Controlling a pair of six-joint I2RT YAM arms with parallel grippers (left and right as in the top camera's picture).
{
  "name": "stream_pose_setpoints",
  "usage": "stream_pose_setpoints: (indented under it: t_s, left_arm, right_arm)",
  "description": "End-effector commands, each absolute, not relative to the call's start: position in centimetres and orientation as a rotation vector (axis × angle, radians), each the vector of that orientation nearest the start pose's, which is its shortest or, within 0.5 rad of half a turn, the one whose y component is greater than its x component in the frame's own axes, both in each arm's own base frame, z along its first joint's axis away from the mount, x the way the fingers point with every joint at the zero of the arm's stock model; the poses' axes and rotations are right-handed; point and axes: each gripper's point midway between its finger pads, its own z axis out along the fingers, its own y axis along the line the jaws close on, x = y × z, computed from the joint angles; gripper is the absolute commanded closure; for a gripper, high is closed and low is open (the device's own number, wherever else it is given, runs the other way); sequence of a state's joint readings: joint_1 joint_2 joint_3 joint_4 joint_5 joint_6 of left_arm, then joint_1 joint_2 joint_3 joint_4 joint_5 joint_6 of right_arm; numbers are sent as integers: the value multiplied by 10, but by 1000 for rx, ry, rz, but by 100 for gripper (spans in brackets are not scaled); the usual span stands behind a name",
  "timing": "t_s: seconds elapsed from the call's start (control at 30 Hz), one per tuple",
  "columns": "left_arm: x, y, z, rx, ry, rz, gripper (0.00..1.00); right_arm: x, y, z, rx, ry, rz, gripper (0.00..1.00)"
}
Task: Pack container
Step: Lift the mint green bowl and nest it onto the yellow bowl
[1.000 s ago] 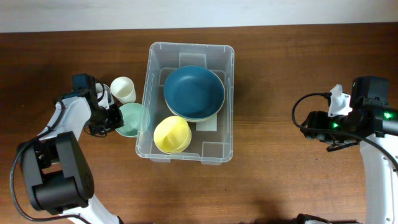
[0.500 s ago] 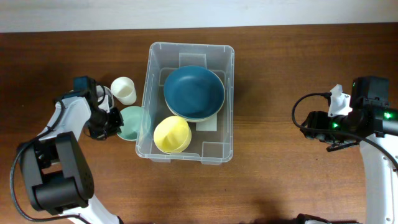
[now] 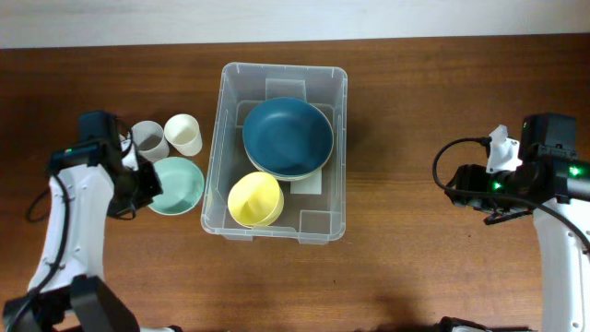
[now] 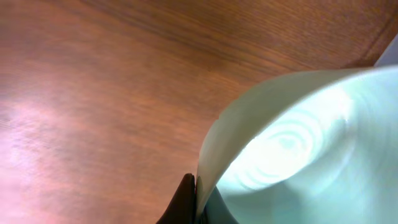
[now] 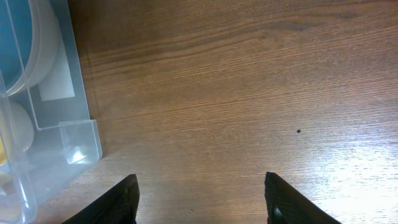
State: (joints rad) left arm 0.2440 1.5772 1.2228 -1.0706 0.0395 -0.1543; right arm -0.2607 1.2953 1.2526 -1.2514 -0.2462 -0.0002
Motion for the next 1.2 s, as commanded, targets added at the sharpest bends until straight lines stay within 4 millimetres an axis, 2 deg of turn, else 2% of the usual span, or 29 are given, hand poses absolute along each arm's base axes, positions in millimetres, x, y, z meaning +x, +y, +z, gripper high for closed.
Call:
stream_pose_setpoints:
  t_s: [0.0,0.1,0.2,0.27,0.33,0.43,0.47,0.6,0.67,0.73,0.93,1.03,1.07,1.1,1.13,1.17]
  left_arm:
    - [294,83,115,-652,2901,-1,100]
    - [292,87,118,-671,2886,0,100]
    - [293,82,126,-660,2859,-40,100]
    - [295,77,139,-610,2820,-73,100]
    - [297,68,165,-530,2739,-130,100]
    - [303,42,213,-341,2622,-220,100]
    - [304,27,230,-262,2597,-229,100]
    - [306,-23,251,-11,2581,-269,100]
    - [304,-50,243,120,2618,-245,100]
    - [303,-63,232,173,2664,-258,100]
    - [304,-81,190,232,2833,-292,100]
    - [305,-84,178,239,2875,-292,99]
    - [306,-83,177,238,2881,-292,76]
    - [306,-83,176,238,2883,-291,31]
    - [306,-83,176,238,2883,-290,0]
    - [306,-83,176,238,2883,-290,0]
  right_arm:
    - [262,-23,183,303,2814,311,40]
    - [262,-23,183,303,2814,311,40]
    - [262,-23,183,303,2814,311,40]
    - [262,-23,183,303,2814,311,40]
    - [262,-23,183,303,2814,311,40]
    - [262,-23,183,303,2814,311,40]
    - [262,-23,183,303,2814,311,40]
    - [262,-23,183,303,2814,311,40]
    - [262,-23,183,304,2815,311,40]
    - [262,-23,183,304,2815,311,40]
    - [262,-23,183,304,2817,312,40]
    - [261,-23,182,305,2819,313,40]
    - [261,-23,182,305,2819,313,40]
    - [261,-23,182,305,2819,313,40]
    - [261,-23,182,305,2818,313,40]
    - [261,-23,182,305,2818,312,40]
